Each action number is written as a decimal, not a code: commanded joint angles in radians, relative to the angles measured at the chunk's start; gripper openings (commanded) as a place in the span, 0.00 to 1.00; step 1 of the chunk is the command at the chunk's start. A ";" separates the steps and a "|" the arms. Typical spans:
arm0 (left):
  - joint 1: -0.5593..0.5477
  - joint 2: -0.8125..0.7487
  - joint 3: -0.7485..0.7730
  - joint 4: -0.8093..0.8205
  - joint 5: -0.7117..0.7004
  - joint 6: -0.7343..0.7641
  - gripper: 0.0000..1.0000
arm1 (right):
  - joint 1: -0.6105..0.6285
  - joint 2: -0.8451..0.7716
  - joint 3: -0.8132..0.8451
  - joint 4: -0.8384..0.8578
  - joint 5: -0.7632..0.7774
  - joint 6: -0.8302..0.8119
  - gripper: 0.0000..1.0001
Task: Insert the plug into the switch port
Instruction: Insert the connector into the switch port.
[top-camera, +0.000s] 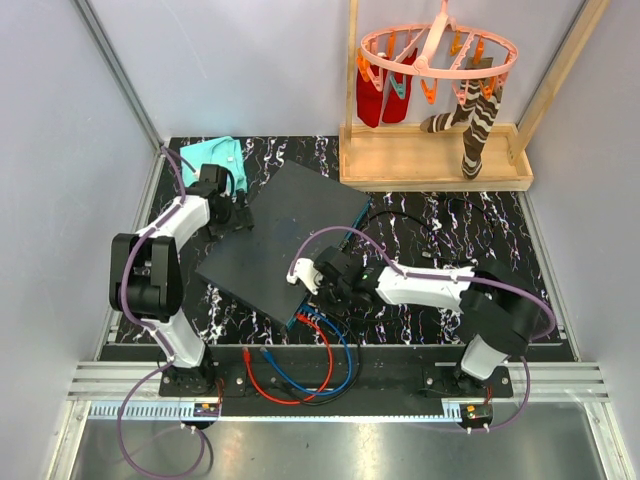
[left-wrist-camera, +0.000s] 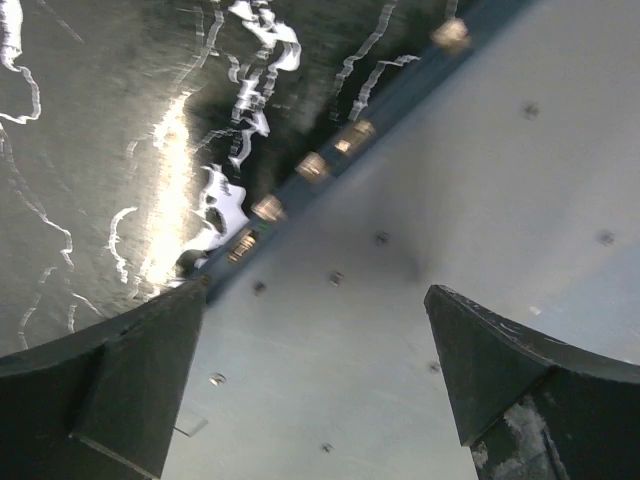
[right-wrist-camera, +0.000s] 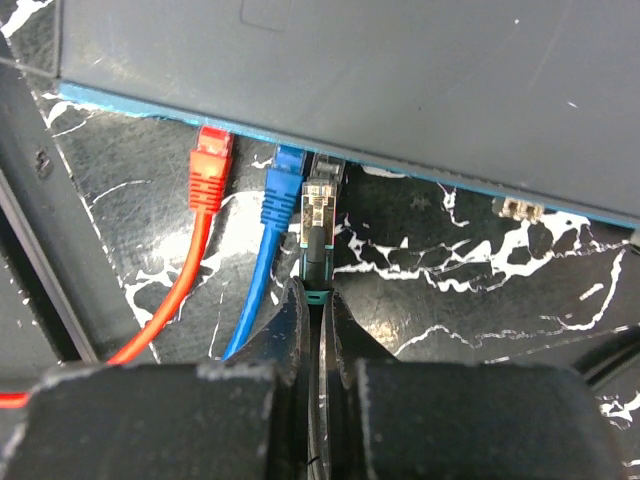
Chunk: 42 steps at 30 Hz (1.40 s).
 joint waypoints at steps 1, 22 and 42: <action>0.007 0.038 0.024 0.001 0.015 0.005 0.99 | 0.013 0.027 0.072 -0.015 0.013 0.007 0.00; 0.007 0.051 0.032 0.001 0.040 -0.004 0.99 | 0.014 0.055 0.172 -0.038 0.033 0.098 0.00; 0.008 0.051 0.030 -0.002 0.064 -0.012 0.99 | 0.014 0.105 0.117 0.010 0.100 0.185 0.00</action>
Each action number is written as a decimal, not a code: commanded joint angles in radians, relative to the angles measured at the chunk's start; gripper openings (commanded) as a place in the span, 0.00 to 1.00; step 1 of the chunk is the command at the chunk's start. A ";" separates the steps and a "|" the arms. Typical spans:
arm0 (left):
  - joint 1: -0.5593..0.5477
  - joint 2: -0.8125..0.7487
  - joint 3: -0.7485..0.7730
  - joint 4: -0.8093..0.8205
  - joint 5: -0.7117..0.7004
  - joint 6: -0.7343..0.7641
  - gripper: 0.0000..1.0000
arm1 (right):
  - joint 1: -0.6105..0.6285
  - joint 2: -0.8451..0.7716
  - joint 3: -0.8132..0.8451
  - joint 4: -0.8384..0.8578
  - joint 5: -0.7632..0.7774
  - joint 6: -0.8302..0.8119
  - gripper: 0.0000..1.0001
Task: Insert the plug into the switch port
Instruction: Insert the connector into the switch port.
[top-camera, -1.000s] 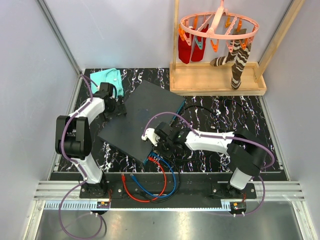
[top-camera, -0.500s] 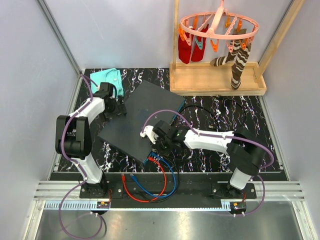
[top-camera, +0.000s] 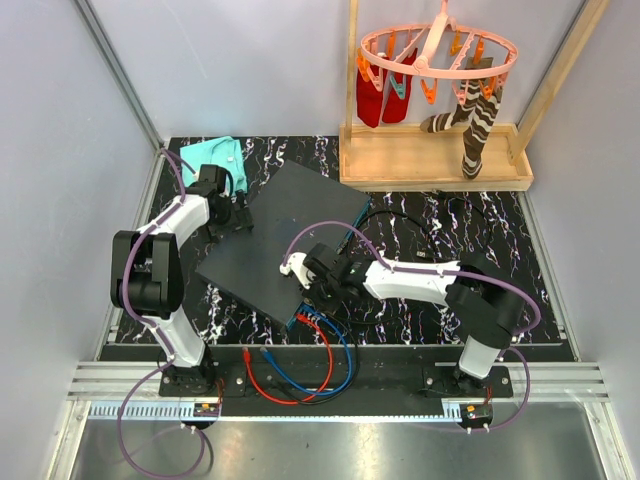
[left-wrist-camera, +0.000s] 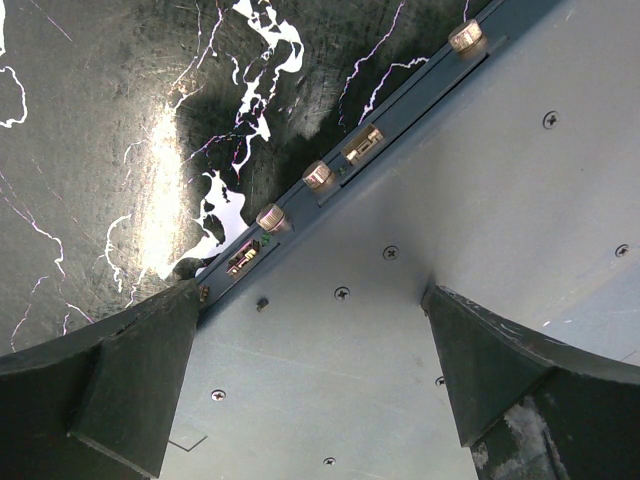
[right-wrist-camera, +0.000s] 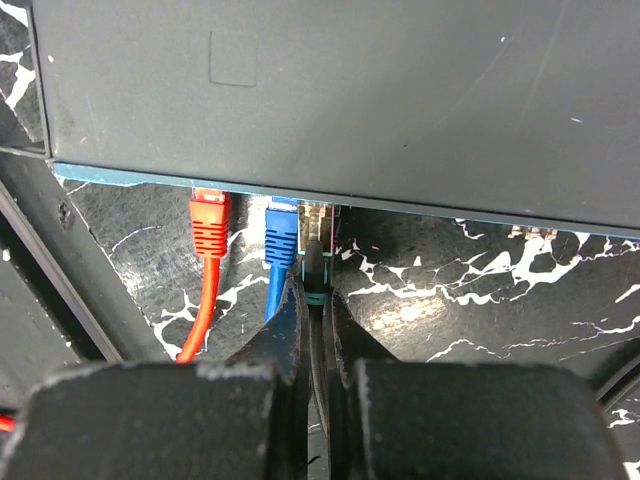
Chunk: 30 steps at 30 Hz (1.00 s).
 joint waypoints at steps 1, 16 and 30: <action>-0.003 0.022 0.025 -0.009 0.043 -0.012 0.99 | 0.005 0.002 -0.003 0.086 0.088 0.040 0.00; -0.003 0.019 0.031 -0.018 0.043 -0.011 0.99 | 0.003 -0.047 0.031 -0.087 0.060 0.034 0.00; -0.001 0.014 0.034 -0.020 0.053 -0.012 0.99 | 0.003 0.009 0.112 -0.087 0.054 0.043 0.00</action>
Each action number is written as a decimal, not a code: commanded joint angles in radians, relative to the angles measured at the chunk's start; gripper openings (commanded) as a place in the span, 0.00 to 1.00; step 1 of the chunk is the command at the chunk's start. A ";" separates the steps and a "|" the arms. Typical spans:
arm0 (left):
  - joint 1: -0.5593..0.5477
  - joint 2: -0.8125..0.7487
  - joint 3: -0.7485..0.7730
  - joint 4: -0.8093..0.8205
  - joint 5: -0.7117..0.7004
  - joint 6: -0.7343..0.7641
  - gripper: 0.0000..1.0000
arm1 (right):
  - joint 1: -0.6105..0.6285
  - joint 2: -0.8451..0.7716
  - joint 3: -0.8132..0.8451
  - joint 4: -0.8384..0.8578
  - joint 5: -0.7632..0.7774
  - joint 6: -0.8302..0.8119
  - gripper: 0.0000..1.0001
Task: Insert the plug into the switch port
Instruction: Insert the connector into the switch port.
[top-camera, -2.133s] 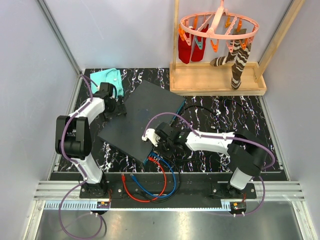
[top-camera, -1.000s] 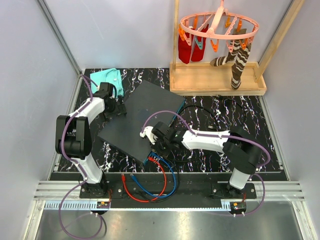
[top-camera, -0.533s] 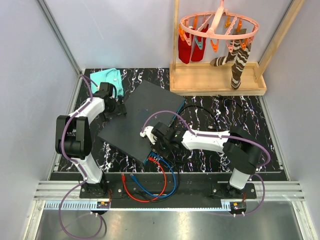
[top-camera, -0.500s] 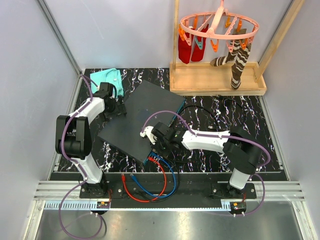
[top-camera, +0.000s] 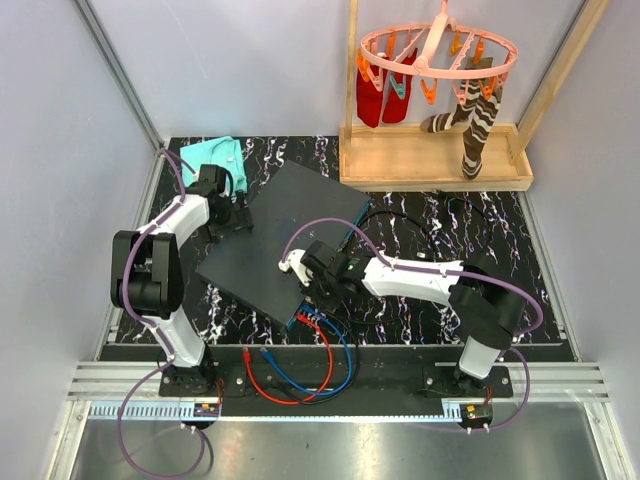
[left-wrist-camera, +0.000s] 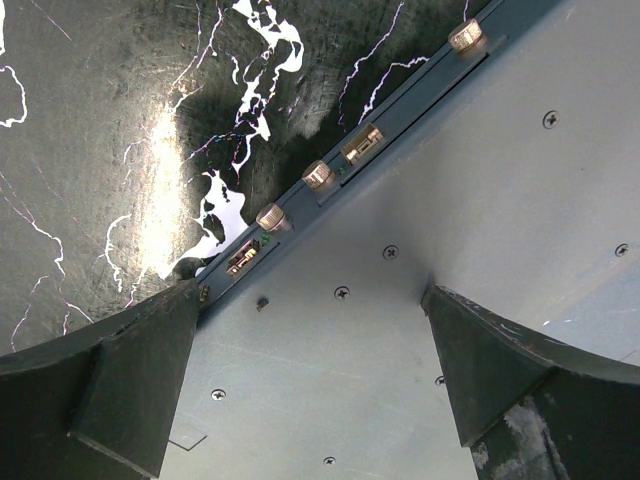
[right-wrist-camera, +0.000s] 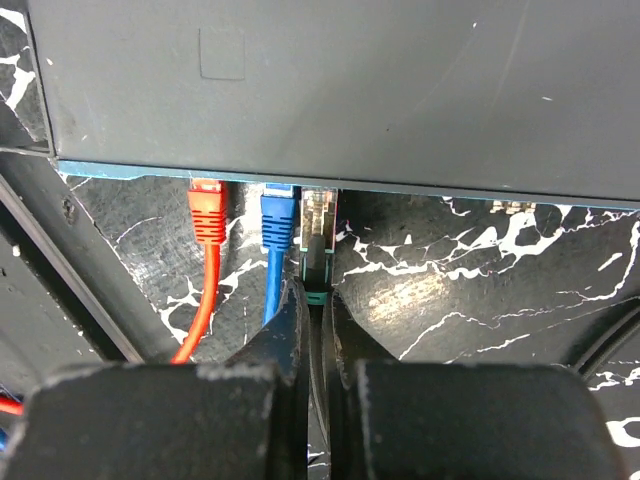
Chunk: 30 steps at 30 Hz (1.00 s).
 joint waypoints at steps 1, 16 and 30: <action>-0.001 0.014 0.032 -0.017 0.053 -0.012 0.99 | -0.001 0.020 0.065 0.000 0.021 0.014 0.00; 0.000 0.013 0.037 -0.018 0.061 -0.014 0.99 | -0.001 0.032 0.068 -0.022 0.007 0.035 0.00; 0.002 0.019 0.038 -0.018 0.071 -0.014 0.99 | -0.001 0.052 0.123 -0.020 0.004 0.046 0.00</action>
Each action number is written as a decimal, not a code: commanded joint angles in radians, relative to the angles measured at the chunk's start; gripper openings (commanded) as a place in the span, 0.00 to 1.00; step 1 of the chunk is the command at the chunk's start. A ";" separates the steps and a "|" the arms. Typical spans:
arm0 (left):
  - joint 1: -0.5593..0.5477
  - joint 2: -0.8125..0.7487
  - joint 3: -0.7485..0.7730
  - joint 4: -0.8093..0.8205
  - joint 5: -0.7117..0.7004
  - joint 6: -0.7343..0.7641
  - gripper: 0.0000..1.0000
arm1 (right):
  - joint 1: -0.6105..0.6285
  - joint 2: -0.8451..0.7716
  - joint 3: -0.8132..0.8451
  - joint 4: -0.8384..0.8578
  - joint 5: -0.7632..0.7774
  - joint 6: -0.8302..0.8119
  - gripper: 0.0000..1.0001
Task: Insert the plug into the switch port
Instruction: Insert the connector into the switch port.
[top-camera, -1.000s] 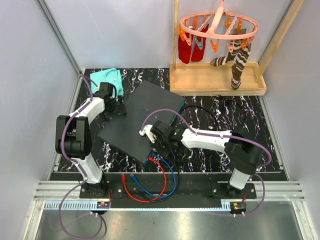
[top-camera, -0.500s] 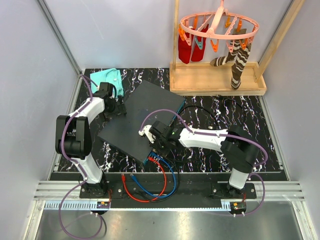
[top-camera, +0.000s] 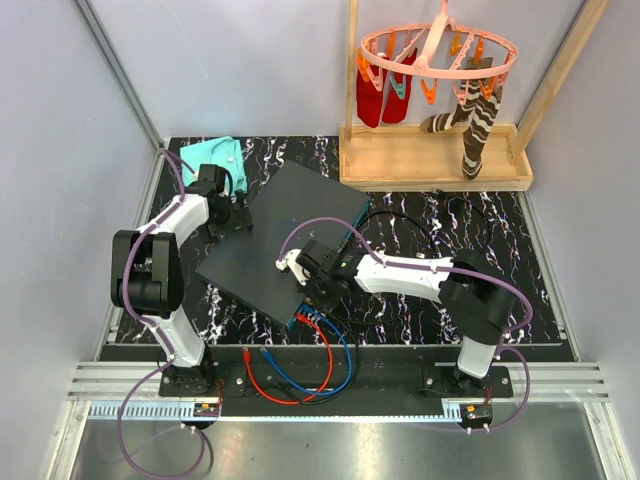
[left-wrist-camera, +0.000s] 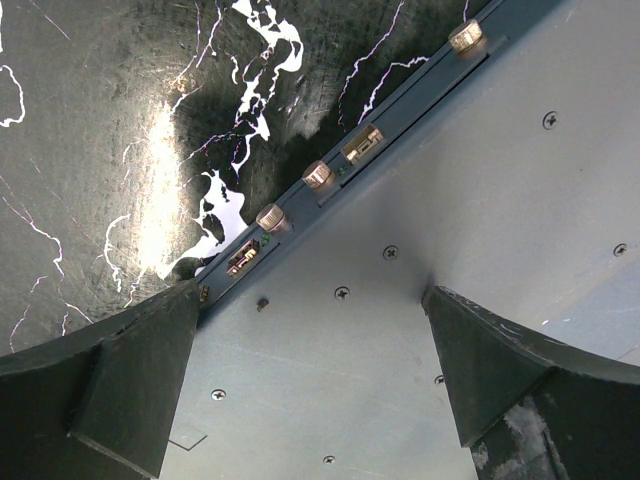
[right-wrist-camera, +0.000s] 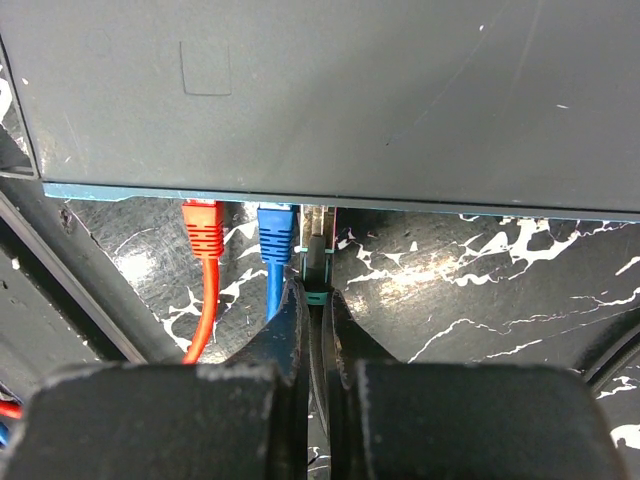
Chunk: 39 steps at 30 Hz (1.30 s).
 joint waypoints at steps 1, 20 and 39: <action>-0.003 0.015 0.032 -0.011 0.062 -0.014 0.99 | -0.001 -0.009 0.060 0.047 0.005 0.021 0.00; -0.003 0.040 0.041 -0.024 0.062 -0.014 0.99 | -0.003 -0.108 -0.034 0.194 -0.039 0.052 0.00; -0.007 0.096 0.045 -0.032 0.213 0.011 0.99 | -0.001 -0.114 -0.147 0.458 0.067 0.072 0.00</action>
